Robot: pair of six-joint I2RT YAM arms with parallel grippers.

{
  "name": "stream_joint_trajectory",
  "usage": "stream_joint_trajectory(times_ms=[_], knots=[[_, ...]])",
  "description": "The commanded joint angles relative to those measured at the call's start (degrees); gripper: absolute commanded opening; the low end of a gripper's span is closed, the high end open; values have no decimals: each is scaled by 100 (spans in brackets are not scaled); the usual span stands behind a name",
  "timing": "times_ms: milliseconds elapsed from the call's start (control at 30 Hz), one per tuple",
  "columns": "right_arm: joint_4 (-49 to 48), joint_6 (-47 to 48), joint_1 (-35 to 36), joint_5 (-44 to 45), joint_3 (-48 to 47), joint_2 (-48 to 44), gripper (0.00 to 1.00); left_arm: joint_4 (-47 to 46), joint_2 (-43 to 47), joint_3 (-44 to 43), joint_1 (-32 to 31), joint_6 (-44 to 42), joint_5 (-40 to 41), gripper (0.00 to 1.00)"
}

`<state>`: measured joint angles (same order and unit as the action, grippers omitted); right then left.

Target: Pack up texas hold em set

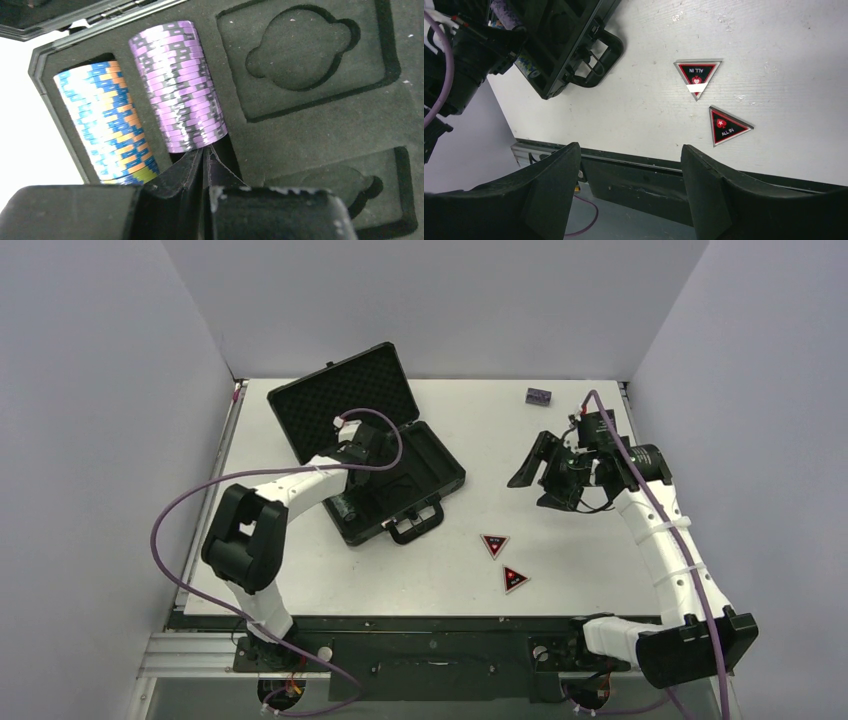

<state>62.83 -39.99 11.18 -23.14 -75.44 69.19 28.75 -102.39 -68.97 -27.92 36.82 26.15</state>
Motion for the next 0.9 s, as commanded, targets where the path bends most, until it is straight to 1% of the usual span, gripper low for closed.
stream_joint_trajectory(times_ms=[0, 167, 233, 267, 300, 333, 367, 400, 433, 467, 500, 533, 567, 600, 633, 667, 700, 733, 767, 800, 867], knots=[[-35, 71, -46, 192, -350, 108, 70, -436, 820, 142, 138, -341, 221, 2], [-69, 31, -46, 243, -422, 146, 72, -458, 1508, 493, 138, -429, 339, 9], [-108, 12, -46, 236, -491, 178, 73, -484, 1858, 645, 138, -463, 372, 14], [-114, 10, -46, 238, -521, 221, 73, -498, 2110, 761, 138, -475, 390, 19], [-113, 20, -41, 261, -596, 237, 74, -509, 2233, 810, 138, -479, 413, 21], [-106, 23, -48, 277, -644, 282, 74, -539, 2498, 932, 138, -504, 424, 26], [-83, 30, -46, 321, -754, 311, 74, -543, 2629, 1051, 138, -515, 441, 29], [-71, 37, -39, 376, -815, 371, 75, -541, 2878, 1113, 138, -543, 446, 34], [-37, 59, -42, 409, -946, 400, 75, -544, 3017, 1243, 138, -553, 464, 37], [-18, 69, -41, 482, -1008, 459, 75, -539, 3274, 1319, 138, -577, 480, 43], [19, 101, -39, 514, -1140, 497, 76, -534, 3417, 1464, 138, -587, 490, 46], [36, 116, -44, 572, -1206, 560, 76, -525, 3691, 1535, 138, -601, 493, 53], [80, 154, -40, 599, -1343, 596, 76, -518, 3831, 1687, 138, -603, 480, 56], [107, 182, -38, 661, -1413, 684, 76, -500, 4104, 1761, 140, -614, 470, 66], [177, 248, -37, 696, -1579, 728, 77, -479, 4245, 1915, 139, -605, 441, 71], [208, 277, -44, 780, -1667, 822, 77, -448, 4530, 1985, 138, -599, 434, 79], [288, 346, -45, 826, -1836, 872, 78, -436, 4824, 2133, 138, -594, 404, 84], [329, 388, -45, 911, -2019, 986, 78, -404, 4956, 2199, 138, -572, 372, 87], [411, 444, -46, 949, -2116, 1054, 78, -387, 5229, 2332, 138, -562, 351, 98], [461, 491, -57, 1010, -2289, 1189, 79, -350, 5352, 2400, 138, -546, 295, 99], [579, 529, -61, 1072, -2573, 1428, 79, -288, 5732, 2565, 138, -535, 218, 97]])
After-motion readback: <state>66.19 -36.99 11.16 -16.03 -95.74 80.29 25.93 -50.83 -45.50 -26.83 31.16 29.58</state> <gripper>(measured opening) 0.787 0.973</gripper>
